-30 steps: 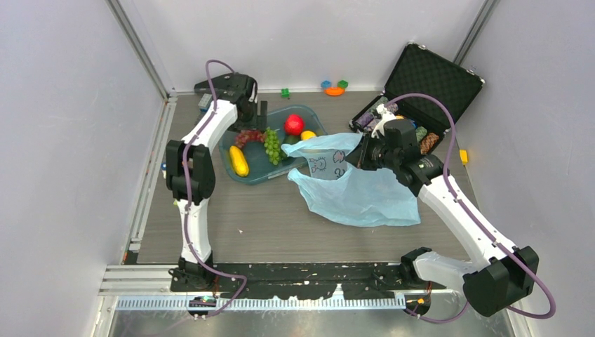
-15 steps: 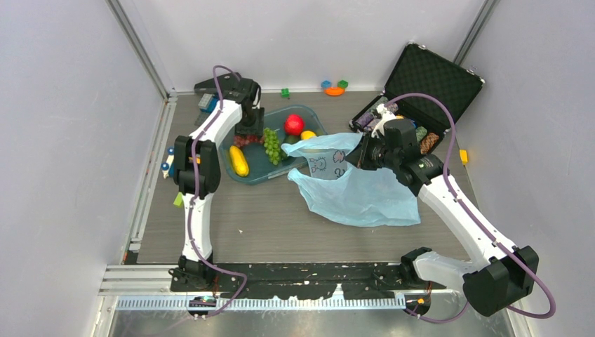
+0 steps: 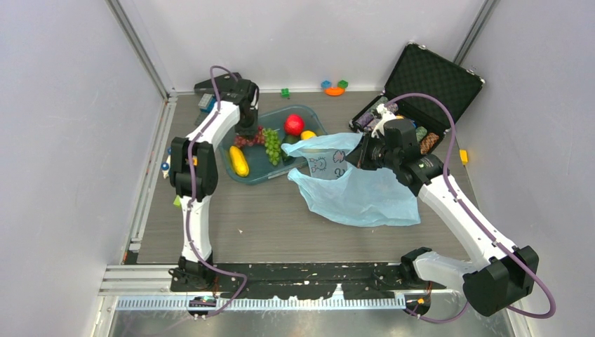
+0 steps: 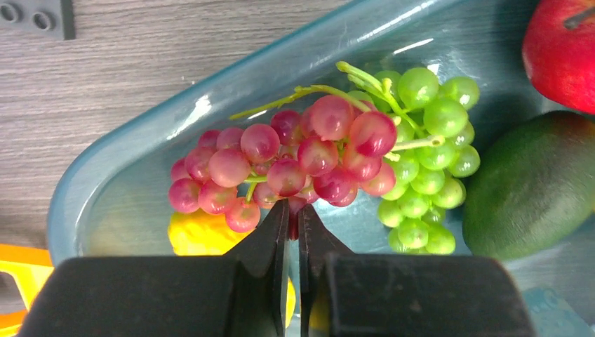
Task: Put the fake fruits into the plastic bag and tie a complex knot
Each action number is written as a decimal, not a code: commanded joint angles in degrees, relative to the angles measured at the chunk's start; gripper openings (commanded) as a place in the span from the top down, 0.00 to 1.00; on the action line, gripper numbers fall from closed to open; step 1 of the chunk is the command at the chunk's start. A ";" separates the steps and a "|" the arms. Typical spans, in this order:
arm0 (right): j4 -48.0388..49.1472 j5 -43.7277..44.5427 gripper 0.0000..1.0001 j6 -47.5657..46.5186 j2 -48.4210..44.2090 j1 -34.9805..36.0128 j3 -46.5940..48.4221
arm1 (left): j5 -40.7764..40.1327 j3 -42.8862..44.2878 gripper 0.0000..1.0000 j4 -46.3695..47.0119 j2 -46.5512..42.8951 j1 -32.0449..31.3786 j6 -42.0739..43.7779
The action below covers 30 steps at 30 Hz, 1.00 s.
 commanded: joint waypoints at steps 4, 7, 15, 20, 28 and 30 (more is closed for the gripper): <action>1.02 1.07 0.95 -0.79 -1.28 -0.16 2.01 | 2.46 -4.62 0.99 3.72 -15.00 0.09 0.18; 0.96 0.93 0.95 -0.83 -1.44 -0.16 2.01 | 3.80 -7.87 0.99 5.12 -22.35 0.01 -0.08; 1.01 1.00 0.95 -0.83 -1.37 -0.16 2.38 | 7.26 -13.62 0.99 5.49 -43.11 -1.61 1.96; 1.29 0.90 0.95 -0.83 -1.25 -0.16 2.73 | 7.88 -15.34 0.99 4.12 -51.62 -6.35 4.36; 1.76 0.54 0.95 -0.45 -0.63 -0.16 3.20 | 5.43 -20.44 0.98 7.92 -59.30 -21.52 2.40; 1.98 0.46 0.95 -0.26 -0.68 -0.16 3.04 | 6.49 -21.48 0.98 9.68 -59.35 -24.40 0.66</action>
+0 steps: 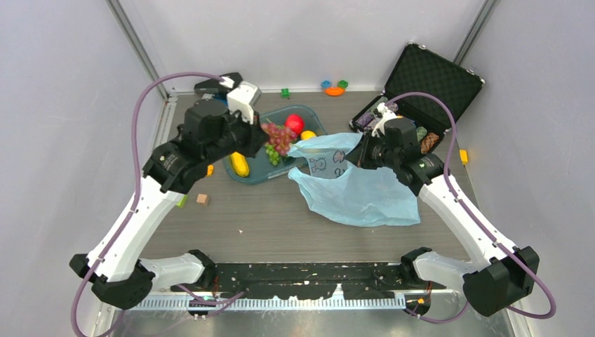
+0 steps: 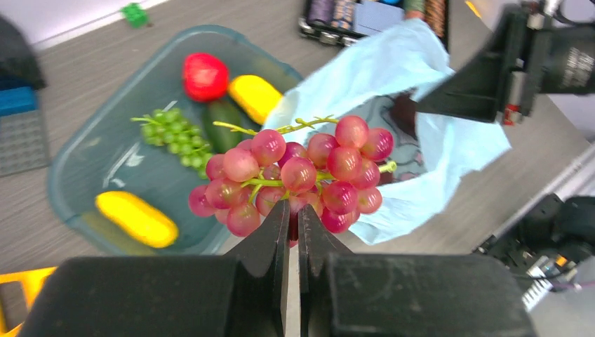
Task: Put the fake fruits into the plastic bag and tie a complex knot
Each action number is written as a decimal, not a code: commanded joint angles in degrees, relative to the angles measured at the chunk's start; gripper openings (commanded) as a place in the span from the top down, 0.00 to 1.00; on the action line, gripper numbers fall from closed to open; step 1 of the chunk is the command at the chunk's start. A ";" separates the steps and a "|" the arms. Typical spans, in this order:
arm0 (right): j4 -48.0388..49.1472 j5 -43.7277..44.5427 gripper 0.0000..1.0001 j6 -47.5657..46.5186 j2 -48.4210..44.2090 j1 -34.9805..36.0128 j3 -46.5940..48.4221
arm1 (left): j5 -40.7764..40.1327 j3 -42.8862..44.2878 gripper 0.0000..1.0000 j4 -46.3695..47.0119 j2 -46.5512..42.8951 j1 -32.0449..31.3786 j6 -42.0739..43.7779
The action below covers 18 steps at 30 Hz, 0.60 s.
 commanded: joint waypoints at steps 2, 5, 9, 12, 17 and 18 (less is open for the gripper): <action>1.95 0.22 0.95 -0.22 -0.76 -0.16 2.56 | 2.38 -2.60 0.98 7.36 -0.25 -7.39 -3.95; 1.96 0.13 0.95 -0.22 -1.08 -0.16 2.30 | 5.51 -3.62 0.98 9.49 1.67 -9.67 -6.78; 1.95 0.06 0.95 -0.22 -1.27 -0.16 2.00 | 12.07 -4.83 0.99 12.36 5.67 -10.43 -13.28; 1.95 0.04 0.95 -0.22 -1.55 -0.16 1.77 | 14.54 -6.23 0.99 15.24 8.14 -11.54 -15.93; 1.91 0.00 0.95 -0.28 -1.78 -0.16 1.77 | 15.14 -7.26 0.99 16.80 11.37 -11.71 -17.11; 1.93 -0.04 0.95 -0.28 -1.79 -0.16 1.78 | 14.17 -7.35 0.99 16.61 11.93 -11.67 -16.87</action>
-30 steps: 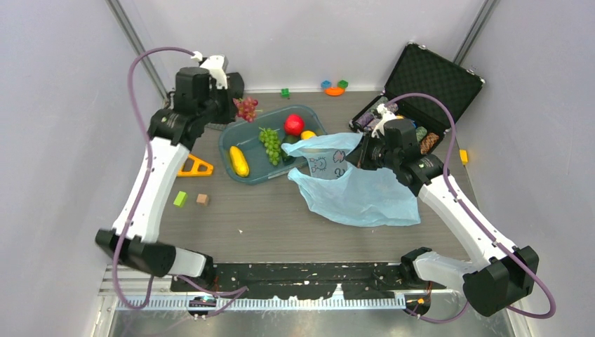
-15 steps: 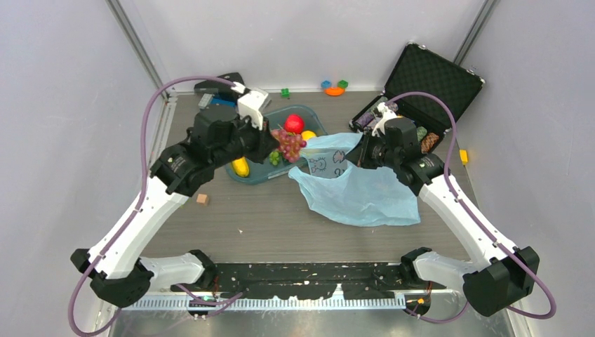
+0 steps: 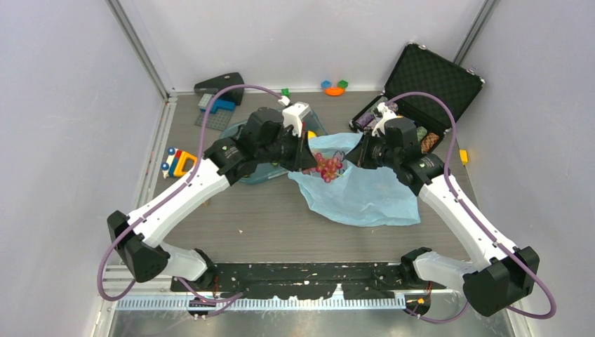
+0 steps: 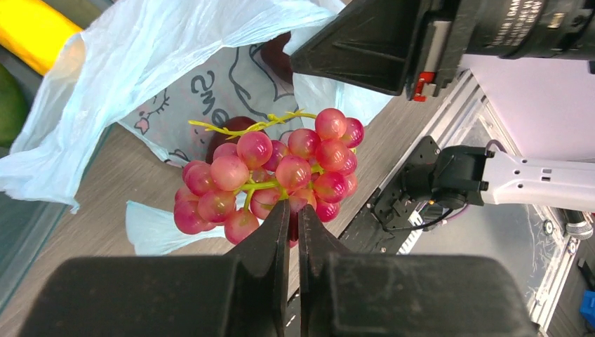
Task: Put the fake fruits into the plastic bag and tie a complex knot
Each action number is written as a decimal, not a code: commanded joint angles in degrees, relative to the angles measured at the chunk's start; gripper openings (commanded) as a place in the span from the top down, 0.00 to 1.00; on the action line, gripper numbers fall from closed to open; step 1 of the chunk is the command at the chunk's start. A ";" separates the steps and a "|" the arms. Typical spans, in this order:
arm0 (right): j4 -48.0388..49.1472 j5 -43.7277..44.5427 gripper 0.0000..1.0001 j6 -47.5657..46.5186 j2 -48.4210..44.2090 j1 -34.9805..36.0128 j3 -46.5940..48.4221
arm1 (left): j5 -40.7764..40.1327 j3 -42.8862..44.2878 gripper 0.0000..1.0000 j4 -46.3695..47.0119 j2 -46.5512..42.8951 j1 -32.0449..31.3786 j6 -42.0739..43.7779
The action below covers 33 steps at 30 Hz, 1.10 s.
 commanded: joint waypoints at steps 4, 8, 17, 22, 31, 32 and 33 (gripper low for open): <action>1.76 0.06 0.95 -0.32 -1.99 -0.16 1.36 | -0.98 -1.31 0.99 6.48 2.93 1.23 -2.47; 1.46 -0.01 0.95 -0.56 -2.14 -0.16 1.44 | -1.98 -5.10 0.99 11.07 3.19 4.34 -4.79; 1.27 -0.35 0.95 -0.69 -1.77 -0.17 1.71 | -3.93 -9.50 0.99 17.84 4.64 6.39 -8.21; 1.48 -0.43 0.95 -0.54 -1.80 -0.16 1.61 | -2.54 -9.46 1.00 18.51 7.49 4.29 -9.08; 2.67 -1.57 0.95 0.25 -1.65 -0.17 0.88 | -1.83 -7.08 1.00 21.37 13.28 -1.49 -9.12; 2.74 -1.73 0.95 0.34 -1.55 -0.20 0.81 | -1.39 -6.78 1.00 22.16 13.87 -1.92 -8.77; 2.86 -1.76 0.95 0.36 -1.48 -0.17 0.58 | -0.74 -6.49 1.00 23.05 14.36 -2.33 -8.44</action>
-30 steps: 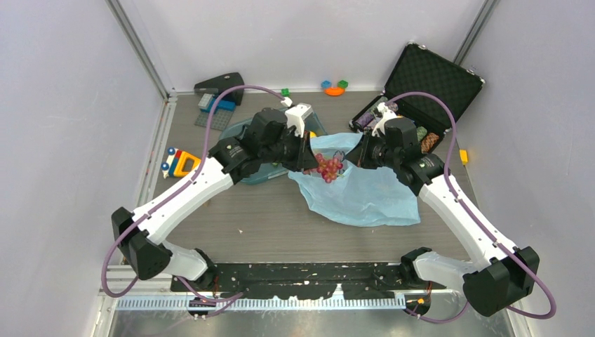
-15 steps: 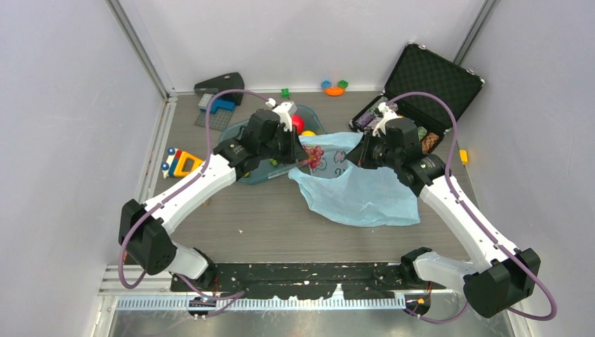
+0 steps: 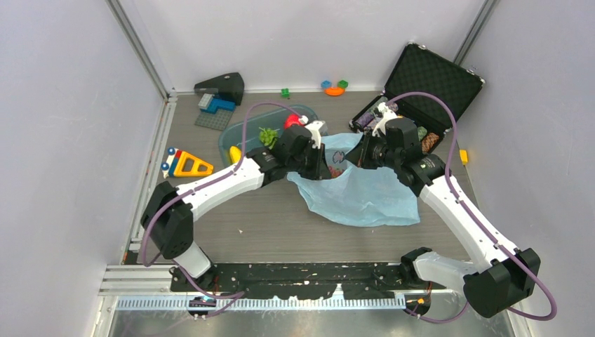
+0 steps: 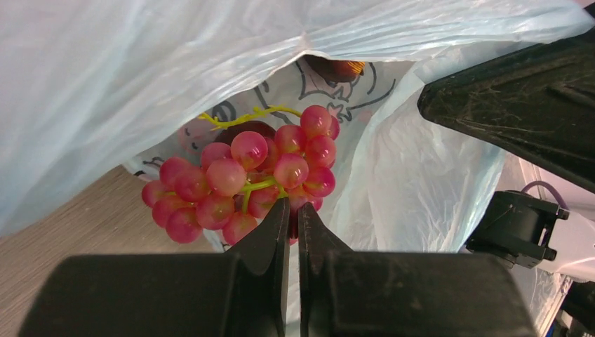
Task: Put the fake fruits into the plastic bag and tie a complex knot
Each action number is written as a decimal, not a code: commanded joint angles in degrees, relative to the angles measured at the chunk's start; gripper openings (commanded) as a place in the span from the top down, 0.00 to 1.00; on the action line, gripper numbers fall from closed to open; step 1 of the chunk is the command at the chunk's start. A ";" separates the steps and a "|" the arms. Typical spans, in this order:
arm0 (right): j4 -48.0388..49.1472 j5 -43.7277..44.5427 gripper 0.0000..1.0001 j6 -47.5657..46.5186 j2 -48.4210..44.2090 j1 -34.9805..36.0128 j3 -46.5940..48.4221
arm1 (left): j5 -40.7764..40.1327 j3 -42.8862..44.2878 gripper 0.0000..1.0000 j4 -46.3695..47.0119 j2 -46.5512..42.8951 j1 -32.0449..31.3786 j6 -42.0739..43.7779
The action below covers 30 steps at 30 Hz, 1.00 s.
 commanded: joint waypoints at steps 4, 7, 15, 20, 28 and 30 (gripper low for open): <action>3.17 -1.19 0.95 0.37 -0.64 -0.16 0.23 | 4.53 2.69 1.00 11.81 3.26 -2.05 0.07; 3.45 -1.20 0.95 0.50 -0.51 -0.16 0.22 | 6.02 0.39 1.00 19.32 4.66 -2.70 -0.43; 3.62 -0.72 0.95 0.55 -0.16 -0.16 0.13 | 10.98 -0.74 0.85 28.21 10.76 -3.14 -1.39; 3.58 -0.21 0.95 0.51 -0.16 -0.16 0.12 | 11.33 -1.67 0.43 28.71 10.00 -3.14 -0.20; 3.59 0.18 0.95 0.46 -0.15 -0.20 0.20 | 9.05 -4.06 0.21 26.21 4.24 -3.14 3.80; 3.63 0.29 0.95 0.42 -0.16 -0.17 0.21 | 7.81 -4.31 0.19 22.63 1.58 -3.14 5.71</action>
